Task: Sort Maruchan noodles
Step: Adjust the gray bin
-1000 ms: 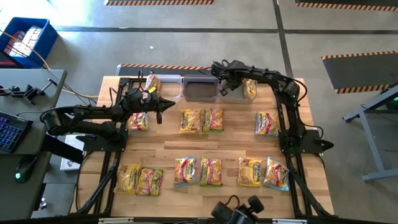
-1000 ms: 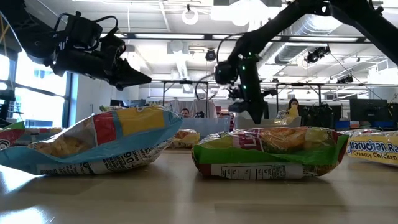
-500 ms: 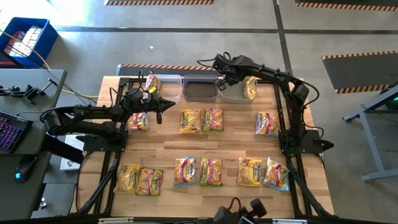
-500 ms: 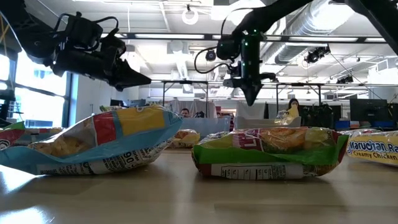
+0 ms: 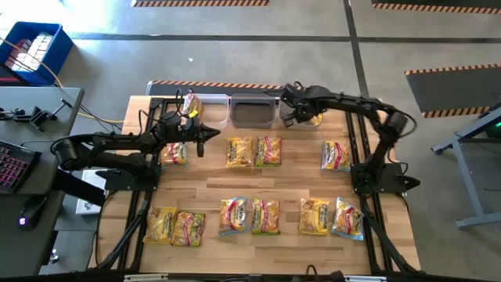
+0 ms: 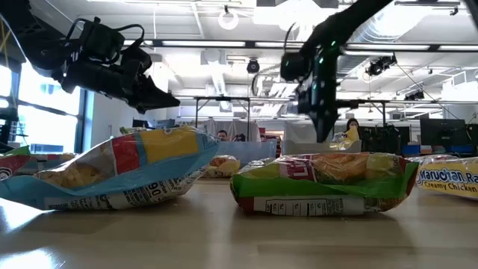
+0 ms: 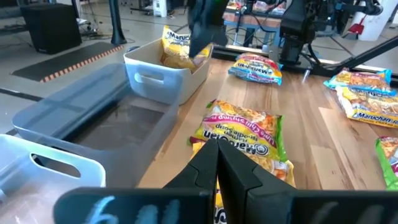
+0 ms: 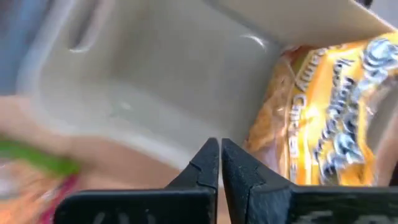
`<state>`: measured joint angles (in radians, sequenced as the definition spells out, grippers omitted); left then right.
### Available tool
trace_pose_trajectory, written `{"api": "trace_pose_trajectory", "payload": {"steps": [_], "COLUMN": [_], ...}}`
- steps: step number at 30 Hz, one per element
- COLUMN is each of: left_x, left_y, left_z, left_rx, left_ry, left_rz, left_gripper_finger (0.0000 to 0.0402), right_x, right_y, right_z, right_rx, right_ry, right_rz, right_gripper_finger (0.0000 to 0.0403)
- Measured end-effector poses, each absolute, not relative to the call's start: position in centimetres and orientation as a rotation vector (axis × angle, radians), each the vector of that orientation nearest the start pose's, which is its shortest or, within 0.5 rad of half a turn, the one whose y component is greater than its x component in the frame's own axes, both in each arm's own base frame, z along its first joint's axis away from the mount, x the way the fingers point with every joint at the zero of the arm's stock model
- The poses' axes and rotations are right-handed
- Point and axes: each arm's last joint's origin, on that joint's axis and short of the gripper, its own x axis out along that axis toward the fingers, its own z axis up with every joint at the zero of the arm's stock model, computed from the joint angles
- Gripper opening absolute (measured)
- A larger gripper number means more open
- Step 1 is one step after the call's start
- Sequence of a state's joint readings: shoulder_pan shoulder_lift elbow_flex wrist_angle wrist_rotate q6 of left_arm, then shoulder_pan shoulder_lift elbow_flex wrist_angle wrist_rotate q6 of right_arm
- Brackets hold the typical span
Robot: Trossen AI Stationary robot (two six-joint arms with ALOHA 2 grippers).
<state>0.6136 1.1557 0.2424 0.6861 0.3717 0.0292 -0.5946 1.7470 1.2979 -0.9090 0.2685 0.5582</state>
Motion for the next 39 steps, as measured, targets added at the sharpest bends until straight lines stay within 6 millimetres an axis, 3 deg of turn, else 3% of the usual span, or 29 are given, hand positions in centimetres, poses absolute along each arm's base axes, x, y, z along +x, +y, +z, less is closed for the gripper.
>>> {"api": "trace_pose_trajectory", "payload": {"steps": [3,5,11,15,21,39], "left_x": [17.2,17.2,17.2,17.2,17.2,17.2], "left_y": [10.9,10.9,11.0,11.0,11.0,11.0], "left_z": [16.7,16.6,16.6,16.7,16.8,16.8], "left_rx": [-0.077,-0.074,-0.066,-0.062,-0.059,-0.058], "left_ry": [0.205,0.206,0.208,0.201,0.195,0.196], "left_rz": [0.25,0.264,0.283,0.284,0.286,0.297], "left_gripper_finger": [0.0,0.0,0.0,0.0,0.0,0.0], "right_x": [26.0,25.1,23.0,22.2,21.7,21.2], "right_y": [-17.1,-15.5,-12.9,-13.0,-13.7,-14.7], "right_z": [23.1,22.9,18.3,16.2,15.1,14.9], "right_rx": [0.692,0.711,0.763,0.777,0.768,0.683], "right_ry": [1.112,1.109,1.098,1.02,0.919,0.882], "right_rz": [-1.05,-1.04,-1.104,-1.171,-1.228,-1.282], "right_gripper_finger": [0.0,0.0,0.0,0.0,0.0,0.0]}}
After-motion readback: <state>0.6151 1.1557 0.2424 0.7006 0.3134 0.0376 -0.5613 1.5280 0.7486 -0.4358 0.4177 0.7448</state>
